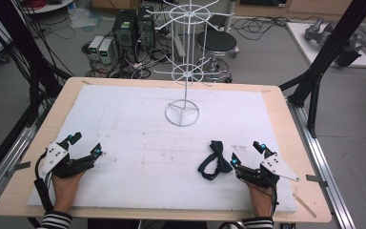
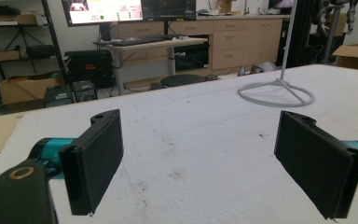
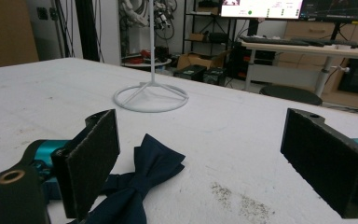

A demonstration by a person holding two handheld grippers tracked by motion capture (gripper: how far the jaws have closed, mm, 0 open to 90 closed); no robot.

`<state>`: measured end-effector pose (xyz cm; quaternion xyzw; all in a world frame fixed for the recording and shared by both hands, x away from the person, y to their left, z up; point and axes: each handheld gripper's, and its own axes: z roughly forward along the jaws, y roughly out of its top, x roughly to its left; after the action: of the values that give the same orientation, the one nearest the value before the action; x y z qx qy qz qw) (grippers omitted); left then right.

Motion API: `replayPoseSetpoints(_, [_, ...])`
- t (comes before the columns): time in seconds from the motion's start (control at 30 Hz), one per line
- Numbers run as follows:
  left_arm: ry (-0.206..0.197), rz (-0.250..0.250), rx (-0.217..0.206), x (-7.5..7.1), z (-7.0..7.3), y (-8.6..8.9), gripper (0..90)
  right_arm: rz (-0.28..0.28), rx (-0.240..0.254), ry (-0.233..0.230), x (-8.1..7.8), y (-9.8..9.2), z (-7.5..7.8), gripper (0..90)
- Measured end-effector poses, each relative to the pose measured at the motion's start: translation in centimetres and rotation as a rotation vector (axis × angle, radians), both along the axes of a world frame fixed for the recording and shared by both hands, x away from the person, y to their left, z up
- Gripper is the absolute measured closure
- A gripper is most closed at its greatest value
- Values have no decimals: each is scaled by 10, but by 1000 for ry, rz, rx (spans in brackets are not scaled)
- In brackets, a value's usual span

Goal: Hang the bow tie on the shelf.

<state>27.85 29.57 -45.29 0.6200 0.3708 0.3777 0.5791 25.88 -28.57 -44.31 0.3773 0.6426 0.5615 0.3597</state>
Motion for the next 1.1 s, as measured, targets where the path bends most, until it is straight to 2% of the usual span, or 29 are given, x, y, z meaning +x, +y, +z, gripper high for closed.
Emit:
replayPoseSetpoints(0.37, [1, -1, -3, 0, 0, 0, 158, 21, -2, 0, -2, 0, 12, 106])
replayPoseSetpoints(0.57, [1, -1, -2, 0, 0, 0, 158, 53, 18, 7, -5, -1, 22, 106])
replayPoseSetpoints(0.77, [1, -1, -3, 0, 0, 0, 158, 94, -17, 22, -5, 3, 32, 107])
replayPoseSetpoints(0.9, [1, -1, -3, 0, 0, 0, 158, 123, -39, 49, -5, 7, 38, 107])
replayPoseSetpoints(1.1, [1, -2, -4, 0, 0, 0, 159, 156, -101, 125, -2, 15, 45, 107])
